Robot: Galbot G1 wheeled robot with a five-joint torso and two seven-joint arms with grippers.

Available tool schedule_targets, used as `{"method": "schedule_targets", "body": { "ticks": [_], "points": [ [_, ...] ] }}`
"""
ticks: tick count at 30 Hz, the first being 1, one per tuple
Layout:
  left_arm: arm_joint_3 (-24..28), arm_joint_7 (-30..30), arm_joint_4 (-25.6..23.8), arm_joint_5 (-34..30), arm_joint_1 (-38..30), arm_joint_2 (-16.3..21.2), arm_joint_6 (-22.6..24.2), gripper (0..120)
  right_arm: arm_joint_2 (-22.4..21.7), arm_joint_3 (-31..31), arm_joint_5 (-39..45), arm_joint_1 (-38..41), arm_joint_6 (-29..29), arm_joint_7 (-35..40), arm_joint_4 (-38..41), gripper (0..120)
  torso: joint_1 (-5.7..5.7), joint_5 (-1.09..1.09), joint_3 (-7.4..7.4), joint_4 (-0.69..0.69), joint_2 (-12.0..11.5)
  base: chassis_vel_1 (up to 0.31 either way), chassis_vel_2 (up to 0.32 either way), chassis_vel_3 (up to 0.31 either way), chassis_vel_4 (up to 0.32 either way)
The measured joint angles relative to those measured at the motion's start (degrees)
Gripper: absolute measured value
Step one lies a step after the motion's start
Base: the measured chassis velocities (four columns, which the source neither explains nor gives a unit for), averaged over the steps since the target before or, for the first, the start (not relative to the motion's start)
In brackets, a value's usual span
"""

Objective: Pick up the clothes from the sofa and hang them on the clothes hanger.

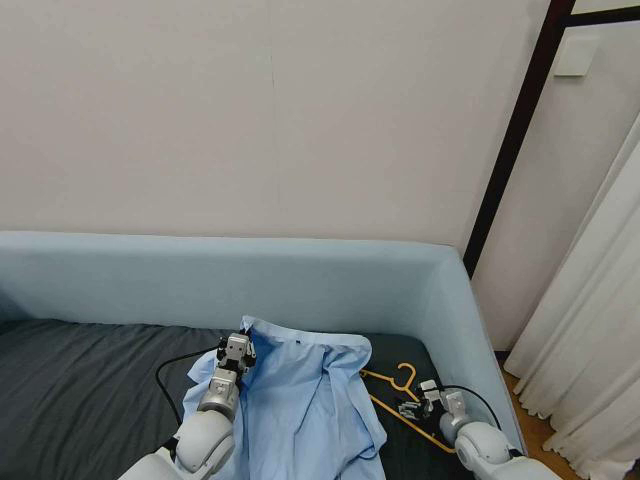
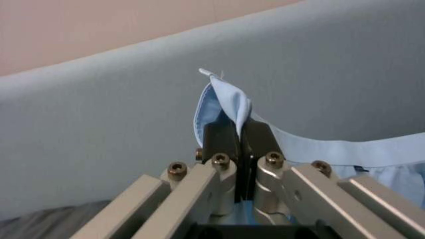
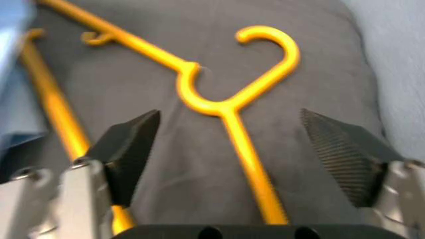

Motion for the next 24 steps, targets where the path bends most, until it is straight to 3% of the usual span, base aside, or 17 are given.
{"method": "schedule_targets", "body": {
  "ticks": [4, 19, 24],
  "points": [
    [-0.1, 0.0, -0.5, -0.2, 0.2, 0.0, 0.0, 0, 1.9, 1.3, -0.7, 1.6, -0.5, -1.7, -5.6, 60, 0.0, 0.0, 0.0, -0.01, 0.0, 0.0, 0.0, 0.0, 0.0],
    [-0.1, 0.0, -0.3, -0.4, -0.3, -0.1, 0.1, 0, 1.7, 0.0, -2.1, 1.1, -0.7, -4.0, -6.8, 7, 0.0, 0.01, -0.01, 0.0, 0.0, 0.0, 0.0, 0.0, 0.0],
    [-0.1, 0.0, -0.4, -0.5, -0.2, -0.1, 0.1, 0, 1.4, -0.2, -2.3, 1.1, -0.5, -4.1, -6.8, 5, 0.0, 0.02, 0.0, 0.01, 0.0, 0.0, 0.0, 0.0, 0.0]
  ]
}}
